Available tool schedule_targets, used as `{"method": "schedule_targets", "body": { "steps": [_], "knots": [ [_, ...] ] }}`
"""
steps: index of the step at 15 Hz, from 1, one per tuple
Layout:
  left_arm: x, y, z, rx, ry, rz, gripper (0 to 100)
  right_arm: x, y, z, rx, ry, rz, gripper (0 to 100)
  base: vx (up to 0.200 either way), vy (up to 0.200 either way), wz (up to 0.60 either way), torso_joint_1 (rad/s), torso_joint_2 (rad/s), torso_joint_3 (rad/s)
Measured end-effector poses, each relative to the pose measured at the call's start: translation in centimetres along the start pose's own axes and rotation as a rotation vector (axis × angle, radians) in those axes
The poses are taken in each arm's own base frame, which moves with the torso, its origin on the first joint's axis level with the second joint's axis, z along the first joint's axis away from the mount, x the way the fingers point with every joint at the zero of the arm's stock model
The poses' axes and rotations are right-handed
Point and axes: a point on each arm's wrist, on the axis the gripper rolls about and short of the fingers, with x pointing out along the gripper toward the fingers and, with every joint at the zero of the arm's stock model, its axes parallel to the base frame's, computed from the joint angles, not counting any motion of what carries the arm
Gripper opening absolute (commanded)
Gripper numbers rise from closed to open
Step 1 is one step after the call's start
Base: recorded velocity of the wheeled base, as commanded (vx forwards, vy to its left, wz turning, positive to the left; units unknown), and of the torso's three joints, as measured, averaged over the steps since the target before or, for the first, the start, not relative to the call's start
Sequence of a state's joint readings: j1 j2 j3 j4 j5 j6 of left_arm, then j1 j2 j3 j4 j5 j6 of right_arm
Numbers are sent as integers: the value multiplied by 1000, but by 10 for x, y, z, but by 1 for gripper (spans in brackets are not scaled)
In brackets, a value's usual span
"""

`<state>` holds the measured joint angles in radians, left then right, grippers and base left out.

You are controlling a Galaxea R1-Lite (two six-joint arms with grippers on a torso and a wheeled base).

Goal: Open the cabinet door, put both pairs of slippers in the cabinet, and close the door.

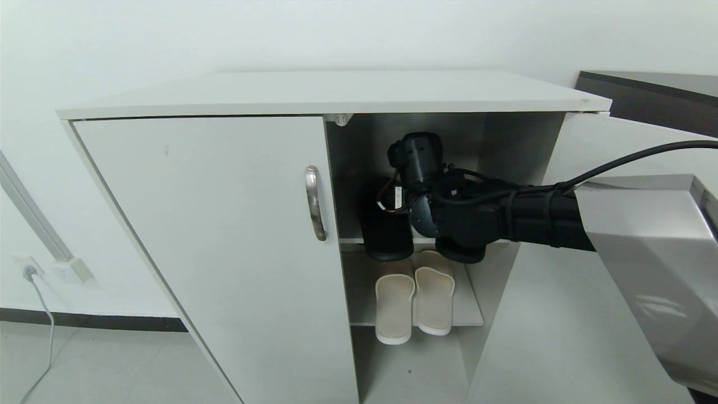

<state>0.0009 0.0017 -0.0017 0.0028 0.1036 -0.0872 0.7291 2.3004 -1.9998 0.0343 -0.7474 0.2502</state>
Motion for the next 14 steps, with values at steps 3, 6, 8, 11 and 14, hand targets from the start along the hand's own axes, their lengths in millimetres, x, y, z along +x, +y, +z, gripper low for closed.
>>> {"method": "schedule_targets", "body": {
  "steps": [3,6,8,11,14],
  "knots": [
    [0,0,0,0,0,1,0,-3,0,3,5,-6,3,100,0,0,0,0,0,0],
    [0,0,0,0,0,0,0,-4,-1,5,6,-7,3,100,0,0,0,0,0,0],
    [0,0,0,0,0,1,0,-5,-1,6,10,-10,4,0,0,0,0,0,0,0],
    [0,0,0,0,0,1,0,-5,-1,7,12,-13,5,0,0,0,0,0,0,0],
    [0,0,0,0,0,0,0,-6,-2,8,11,-15,5,0,0,0,0,0,0,0]
  ]
}}
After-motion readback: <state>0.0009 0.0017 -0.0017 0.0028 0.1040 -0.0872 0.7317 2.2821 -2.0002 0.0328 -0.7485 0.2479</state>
